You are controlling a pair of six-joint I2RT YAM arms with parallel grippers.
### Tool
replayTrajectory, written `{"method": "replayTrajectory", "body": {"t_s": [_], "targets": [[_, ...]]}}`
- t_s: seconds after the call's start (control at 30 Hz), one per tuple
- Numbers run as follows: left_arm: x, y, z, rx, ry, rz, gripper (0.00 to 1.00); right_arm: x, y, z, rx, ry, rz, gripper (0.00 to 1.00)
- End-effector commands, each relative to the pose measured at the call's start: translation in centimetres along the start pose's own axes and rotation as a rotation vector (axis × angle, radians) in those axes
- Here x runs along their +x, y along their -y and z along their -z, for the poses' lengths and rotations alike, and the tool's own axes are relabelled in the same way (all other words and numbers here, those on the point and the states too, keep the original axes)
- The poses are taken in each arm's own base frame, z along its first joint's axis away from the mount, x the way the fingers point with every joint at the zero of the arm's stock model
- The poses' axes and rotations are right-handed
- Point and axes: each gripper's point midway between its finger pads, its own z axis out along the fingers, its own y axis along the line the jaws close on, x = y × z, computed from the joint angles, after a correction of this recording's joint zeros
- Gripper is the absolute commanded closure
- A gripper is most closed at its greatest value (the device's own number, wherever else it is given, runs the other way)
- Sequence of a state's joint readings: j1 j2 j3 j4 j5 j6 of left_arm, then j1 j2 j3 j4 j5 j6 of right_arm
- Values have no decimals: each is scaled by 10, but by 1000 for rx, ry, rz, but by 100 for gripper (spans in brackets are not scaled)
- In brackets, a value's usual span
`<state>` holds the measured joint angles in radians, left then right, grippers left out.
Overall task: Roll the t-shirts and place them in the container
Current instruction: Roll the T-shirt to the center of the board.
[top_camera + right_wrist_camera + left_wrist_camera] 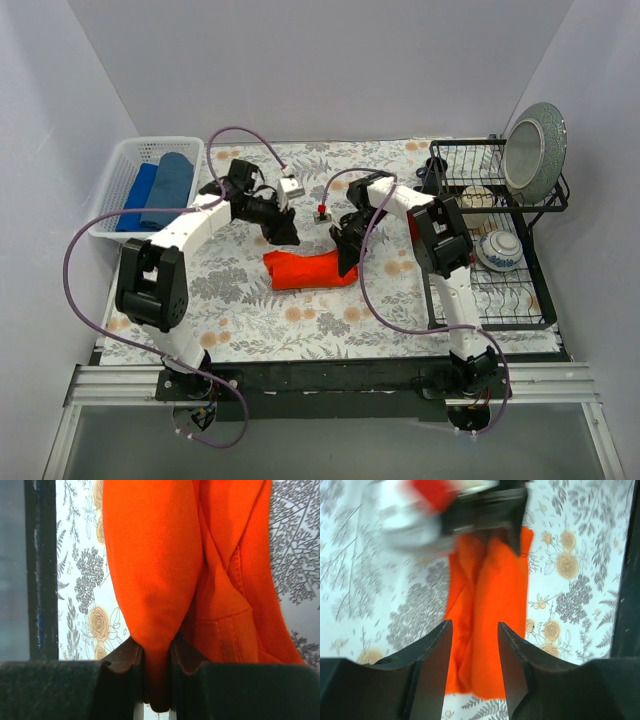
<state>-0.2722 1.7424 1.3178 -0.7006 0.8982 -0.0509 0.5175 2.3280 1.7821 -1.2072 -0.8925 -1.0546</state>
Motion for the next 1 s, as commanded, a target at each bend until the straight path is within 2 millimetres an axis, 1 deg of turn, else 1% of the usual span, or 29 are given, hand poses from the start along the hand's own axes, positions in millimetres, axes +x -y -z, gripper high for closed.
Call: {"method": "replayTrajectory", "body": {"t_s": [0.0,0.03,0.07,0.1,0.13,0.17,0.2,0.27,0.43,0.47,0.5,0.53,0.57,0.6,0.63,0.67,0.7,0.77,0.8,0.87,0.9,0.97], "targets": [[-19,26,-14,-98,-13,-420,58,2,8,-4,-36,-32,-43,99],[-18,38,-22,-89,-17,-475,57,6,13,-7,-44,-33,-61,99],[0,44,-30,-85,-41,-493,56,9,15,-8,-49,-27,-81,99],[-11,47,-27,-123,-5,-581,54,15,17,-11,-58,-32,-110,99],[-9,56,-33,-112,-1,-628,53,17,20,-13,-61,-31,-130,99],[9,61,-39,-100,-21,-636,52,19,22,-11,-65,-16,-156,99],[3,62,-39,-120,7,-681,52,23,25,-14,-75,-10,-199,99],[11,66,-47,-116,-6,-733,50,22,29,-12,-82,24,-237,99],[40,58,-64,-137,-64,-751,48,32,37,-14,-91,29,-271,99],[47,52,-64,-170,-84,-749,46,33,37,-14,-91,27,-272,99],[41,48,-66,-205,-60,-776,45,34,37,-15,-94,28,-273,99],[54,47,-69,-211,-77,-777,44,34,37,-15,-94,27,-270,99],[62,43,-71,-223,-97,-778,43,35,36,-16,-96,27,-270,99],[59,40,-73,-241,-82,-800,42,37,36,-16,-99,26,-276,99],[69,38,-77,-237,-107,-797,41,37,35,-17,-102,25,-275,99],[78,30,-81,-255,-141,-794,33,39,35,-18,-106,24,-285,99],[85,27,-83,-256,-162,-795,33,42,35,-20,-112,22,-293,99],[96,22,-87,-262,-194,-801,34,43,35,-22,-122,30,-313,99],[102,14,-90,-279,-223,-806,36,44,34,-25,-131,31,-327,99],[110,6,-92,-297,-261,-808,42,45,34,-26,-141,40,-350,99],[122,2,-94,-288,-306,-793,52,44,33,-27,-145,42,-352,99],[132,2,-97,-257,-345,-756,63,46,31,-27,-149,42,-360,99]]}}
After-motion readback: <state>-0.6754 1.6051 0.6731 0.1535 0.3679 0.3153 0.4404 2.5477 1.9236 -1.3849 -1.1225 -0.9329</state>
